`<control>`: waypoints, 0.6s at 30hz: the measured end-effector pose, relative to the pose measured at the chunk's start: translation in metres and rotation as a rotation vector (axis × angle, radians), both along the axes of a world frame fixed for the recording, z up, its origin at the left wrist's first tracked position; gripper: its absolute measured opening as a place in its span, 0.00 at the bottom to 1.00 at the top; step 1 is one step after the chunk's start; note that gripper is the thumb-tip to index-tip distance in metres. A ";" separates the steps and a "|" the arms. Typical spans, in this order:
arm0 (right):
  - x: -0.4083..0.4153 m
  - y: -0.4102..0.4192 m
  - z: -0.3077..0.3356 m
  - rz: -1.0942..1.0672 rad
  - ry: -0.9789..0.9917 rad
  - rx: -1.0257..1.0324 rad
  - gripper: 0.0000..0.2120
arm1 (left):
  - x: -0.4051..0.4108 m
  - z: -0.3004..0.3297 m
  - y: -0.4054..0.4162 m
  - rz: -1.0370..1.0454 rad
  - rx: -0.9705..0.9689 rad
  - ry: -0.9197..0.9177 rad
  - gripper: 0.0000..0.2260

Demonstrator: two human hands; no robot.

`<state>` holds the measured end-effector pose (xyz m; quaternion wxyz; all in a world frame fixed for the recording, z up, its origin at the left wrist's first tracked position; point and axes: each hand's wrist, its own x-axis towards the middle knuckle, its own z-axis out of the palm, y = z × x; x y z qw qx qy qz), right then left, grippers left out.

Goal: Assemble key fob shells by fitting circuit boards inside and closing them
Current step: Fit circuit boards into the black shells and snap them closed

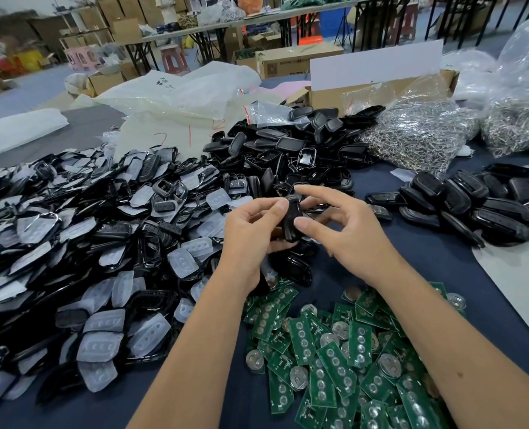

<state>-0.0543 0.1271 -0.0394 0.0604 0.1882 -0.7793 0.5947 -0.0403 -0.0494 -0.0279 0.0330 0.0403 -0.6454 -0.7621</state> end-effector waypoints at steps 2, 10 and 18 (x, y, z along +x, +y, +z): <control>0.003 -0.002 0.000 -0.018 0.044 0.058 0.21 | 0.000 -0.001 0.001 0.006 -0.084 0.006 0.04; 0.002 -0.005 -0.003 -0.110 0.011 0.045 0.18 | 0.000 -0.003 0.004 -0.045 -0.159 0.010 0.07; -0.006 0.001 -0.009 -0.110 -0.189 -0.193 0.18 | 0.000 -0.006 0.002 -0.183 -0.250 0.074 0.14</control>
